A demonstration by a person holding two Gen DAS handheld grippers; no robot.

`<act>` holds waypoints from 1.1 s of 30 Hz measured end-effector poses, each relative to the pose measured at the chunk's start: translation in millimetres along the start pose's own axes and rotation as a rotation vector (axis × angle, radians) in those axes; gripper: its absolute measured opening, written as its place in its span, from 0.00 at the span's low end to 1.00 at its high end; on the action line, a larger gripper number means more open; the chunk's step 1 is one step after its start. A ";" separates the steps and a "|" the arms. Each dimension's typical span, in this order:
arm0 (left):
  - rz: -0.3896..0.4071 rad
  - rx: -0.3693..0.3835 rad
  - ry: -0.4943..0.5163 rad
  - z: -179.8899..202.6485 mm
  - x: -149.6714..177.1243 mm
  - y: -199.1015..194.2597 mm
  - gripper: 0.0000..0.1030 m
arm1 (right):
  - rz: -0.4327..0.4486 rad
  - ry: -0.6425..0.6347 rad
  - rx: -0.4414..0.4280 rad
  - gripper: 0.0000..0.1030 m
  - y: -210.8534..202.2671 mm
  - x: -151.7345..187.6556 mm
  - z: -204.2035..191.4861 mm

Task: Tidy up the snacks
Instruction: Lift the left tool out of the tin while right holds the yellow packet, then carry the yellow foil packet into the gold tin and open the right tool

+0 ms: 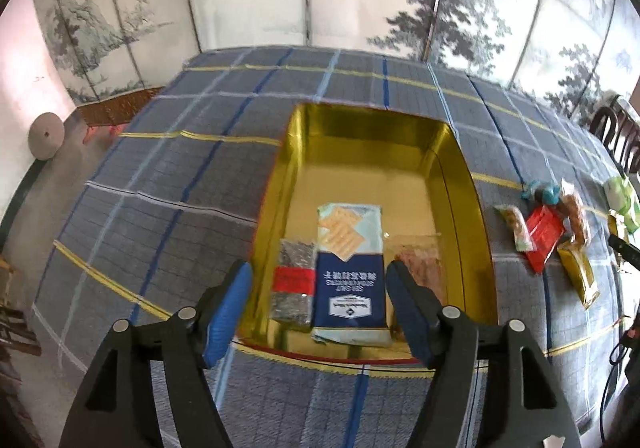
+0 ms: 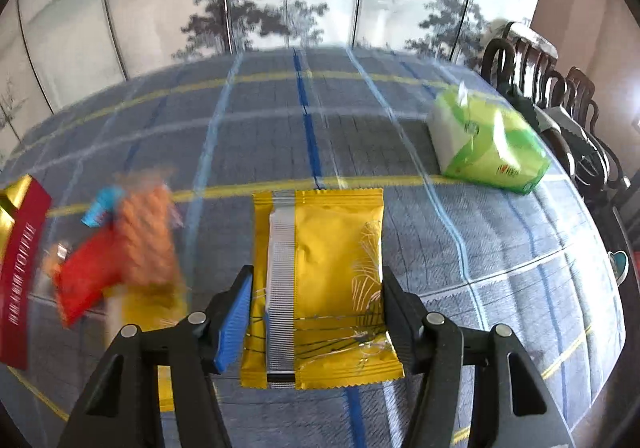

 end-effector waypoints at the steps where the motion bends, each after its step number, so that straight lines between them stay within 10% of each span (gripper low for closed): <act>1: 0.009 -0.003 -0.006 -2.2 -0.9 -3.2 0.67 | 0.014 0.001 -0.014 0.59 -8.0 -4.0 -5.2; 19: 0.049 -0.060 -0.116 -68.2 12.5 -34.8 0.75 | 0.084 -0.274 -0.359 0.59 -92.9 -13.7 -239.2; 33: 0.025 -0.120 -0.193 -121.8 25.8 -37.4 0.76 | 0.013 -0.394 -0.424 0.59 -82.7 11.8 -334.5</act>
Point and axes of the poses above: each gripper's, at about its wrist camera, not at the fingertips, and y roughly the way its jaws point, z to its right, x to its underside, the point moved 7 cm from there along y, roughly the way its jaws point, and after that the axes turned 7 degrees about -y, right-handed, at the moved point
